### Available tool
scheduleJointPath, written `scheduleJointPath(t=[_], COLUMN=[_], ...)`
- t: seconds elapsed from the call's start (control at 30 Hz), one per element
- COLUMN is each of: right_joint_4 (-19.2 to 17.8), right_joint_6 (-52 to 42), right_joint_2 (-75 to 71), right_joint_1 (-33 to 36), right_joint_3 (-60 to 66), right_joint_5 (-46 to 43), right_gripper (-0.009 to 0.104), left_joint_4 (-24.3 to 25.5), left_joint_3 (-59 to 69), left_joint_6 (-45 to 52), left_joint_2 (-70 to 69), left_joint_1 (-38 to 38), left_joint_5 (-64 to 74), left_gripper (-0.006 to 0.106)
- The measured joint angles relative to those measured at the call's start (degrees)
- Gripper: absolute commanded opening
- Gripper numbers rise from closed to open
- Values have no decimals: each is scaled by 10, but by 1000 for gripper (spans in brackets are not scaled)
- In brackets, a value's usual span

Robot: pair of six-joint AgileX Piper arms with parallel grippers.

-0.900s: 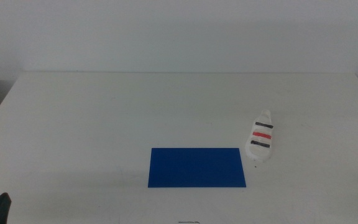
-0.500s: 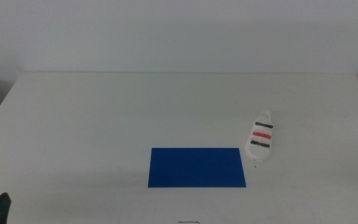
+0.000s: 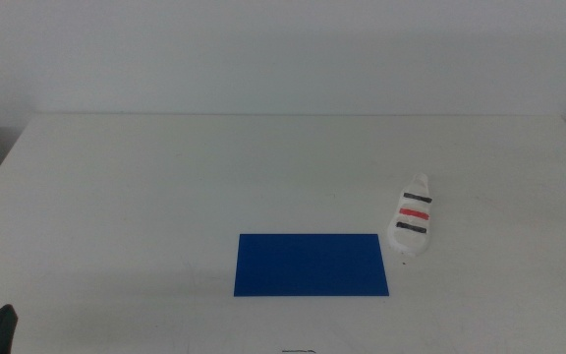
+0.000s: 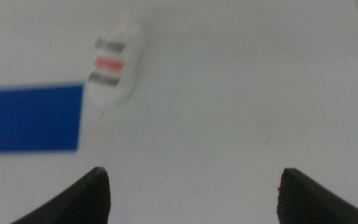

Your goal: Use one arm to grab the shoe from the table and place it on the mat.

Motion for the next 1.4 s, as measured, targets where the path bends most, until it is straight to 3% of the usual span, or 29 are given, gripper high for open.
scheduleJointPath(t=[0.17, 0.3, 0.5, 0.67, 0.9, 1.4], right_joint_4=[1, -2, -51, -65, -70, -96], right_joint_6=[8, 75, 225, 289, 324, 327], right_joint_2=[124, 221, 383, 491, 607, 691], right_joint_1=[78, 111, 138, 151, 154, 155], right_joint_3=[-76, -143, -254, -325, -368, -398], right_joint_5=[37, 45, 59, 48, 26, -32], right_gripper=[92, 91, 86, 78, 68, 68], left_joint_4=[0, 0, 0, 0, 0, 0], left_joint_3=[0, 0, 0, 0, 0, 0], left_joint_6=[0, 0, 0, 0, 0, 0], left_joint_2=[0, 0, 0, 0, 0, 0], left_joint_1=[0, 0, 0, 0, 0, 0], left_joint_5=[0, 0, 0, 0, 0, 0], left_gripper=[94, 94, 94, 94, 94, 94])
